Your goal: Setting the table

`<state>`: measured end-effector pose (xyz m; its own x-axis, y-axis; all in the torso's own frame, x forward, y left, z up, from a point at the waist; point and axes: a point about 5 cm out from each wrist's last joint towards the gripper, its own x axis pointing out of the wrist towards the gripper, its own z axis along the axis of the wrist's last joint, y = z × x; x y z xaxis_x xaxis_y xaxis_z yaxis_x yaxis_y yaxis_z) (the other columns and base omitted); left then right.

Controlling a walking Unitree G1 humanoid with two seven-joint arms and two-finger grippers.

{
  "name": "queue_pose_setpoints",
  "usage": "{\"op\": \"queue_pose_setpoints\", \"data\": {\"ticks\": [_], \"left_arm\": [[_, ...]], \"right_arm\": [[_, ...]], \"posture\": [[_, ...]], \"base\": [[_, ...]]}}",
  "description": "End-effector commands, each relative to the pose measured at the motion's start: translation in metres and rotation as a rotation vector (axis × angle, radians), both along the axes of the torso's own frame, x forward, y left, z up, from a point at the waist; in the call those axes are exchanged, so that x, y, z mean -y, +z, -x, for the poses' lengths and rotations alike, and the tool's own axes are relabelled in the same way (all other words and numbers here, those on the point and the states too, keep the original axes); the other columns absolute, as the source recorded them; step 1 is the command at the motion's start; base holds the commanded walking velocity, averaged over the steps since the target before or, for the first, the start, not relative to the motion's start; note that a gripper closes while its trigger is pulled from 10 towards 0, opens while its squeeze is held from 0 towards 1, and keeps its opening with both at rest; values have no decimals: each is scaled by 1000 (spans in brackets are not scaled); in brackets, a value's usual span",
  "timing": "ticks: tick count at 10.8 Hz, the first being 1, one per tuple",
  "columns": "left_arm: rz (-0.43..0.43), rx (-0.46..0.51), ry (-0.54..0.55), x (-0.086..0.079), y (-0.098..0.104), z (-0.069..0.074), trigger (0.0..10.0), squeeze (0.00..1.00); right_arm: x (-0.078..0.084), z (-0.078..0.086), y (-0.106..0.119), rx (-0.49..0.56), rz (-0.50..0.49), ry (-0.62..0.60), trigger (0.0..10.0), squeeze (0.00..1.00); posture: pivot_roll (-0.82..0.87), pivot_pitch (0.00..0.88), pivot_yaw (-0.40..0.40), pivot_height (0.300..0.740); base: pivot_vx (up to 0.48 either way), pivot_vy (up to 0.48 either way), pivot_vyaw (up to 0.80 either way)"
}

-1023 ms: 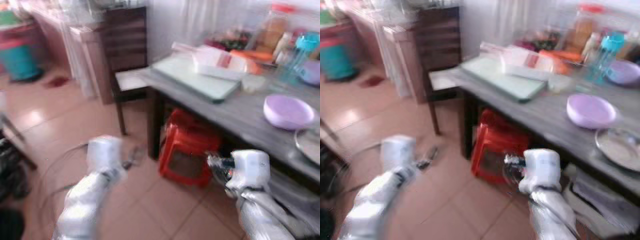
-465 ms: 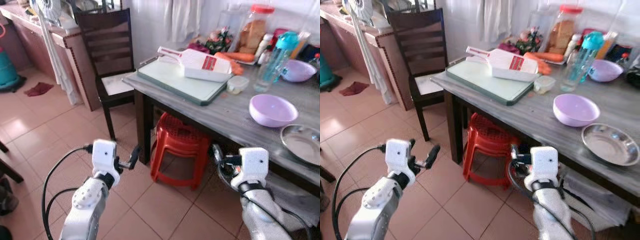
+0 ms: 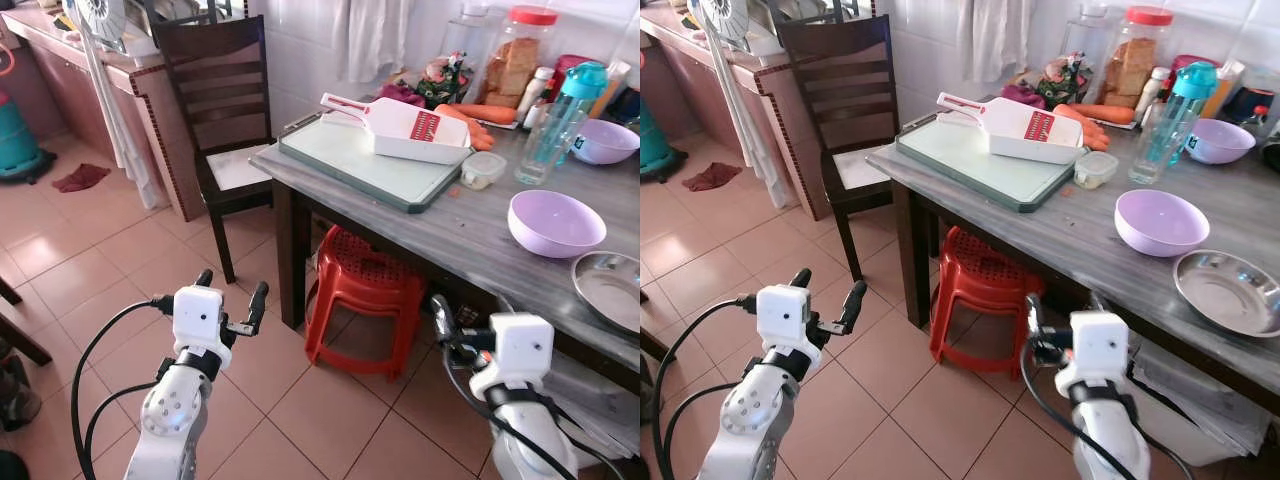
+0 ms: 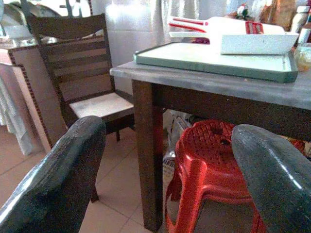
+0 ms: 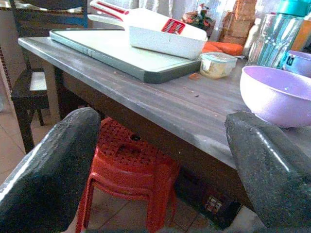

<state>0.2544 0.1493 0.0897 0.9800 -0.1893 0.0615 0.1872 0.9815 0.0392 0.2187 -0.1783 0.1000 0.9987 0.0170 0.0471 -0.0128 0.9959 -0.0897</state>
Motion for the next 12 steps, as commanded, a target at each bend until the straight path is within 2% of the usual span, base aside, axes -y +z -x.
{"op": "queue_pose_setpoints", "data": {"ticks": [1, 4, 8, 10, 12], "left_arm": [[-8, -2, -2, 1, -2, 0, 10000, 0], [-50, -23, 8, 2, -7, -4, 10000, 0], [-65, -46, 10, 3, -10, -8, 10000, 0], [-81, -37, 19, 2, -9, -9, 10000, 0], [-85, -45, 28, 1, -10, -11, 10000, 0]], "right_arm": [[1, 1, 5, 27, -2, 16, 10000, 0], [-3, -1, -1, -3, -29, 0, 10000, 0], [-4, -5, -3, -13, -33, 8, 10000, 0], [-2, -7, -5, -26, -36, -3, 10000, 0], [-1, -9, -6, -29, -42, -11, 10000, 0]], "posture": [[18, 0, -17, 740], [20, 0, -8, 740], [22, 0, -7, 740], [29, 0, -10, 740], [28, 0, -8, 740]], "base": [[0, 0, 0], [0, 0, 0], [0, 0, -652], [0, 0, 0], [-251, 0, 0]]}}
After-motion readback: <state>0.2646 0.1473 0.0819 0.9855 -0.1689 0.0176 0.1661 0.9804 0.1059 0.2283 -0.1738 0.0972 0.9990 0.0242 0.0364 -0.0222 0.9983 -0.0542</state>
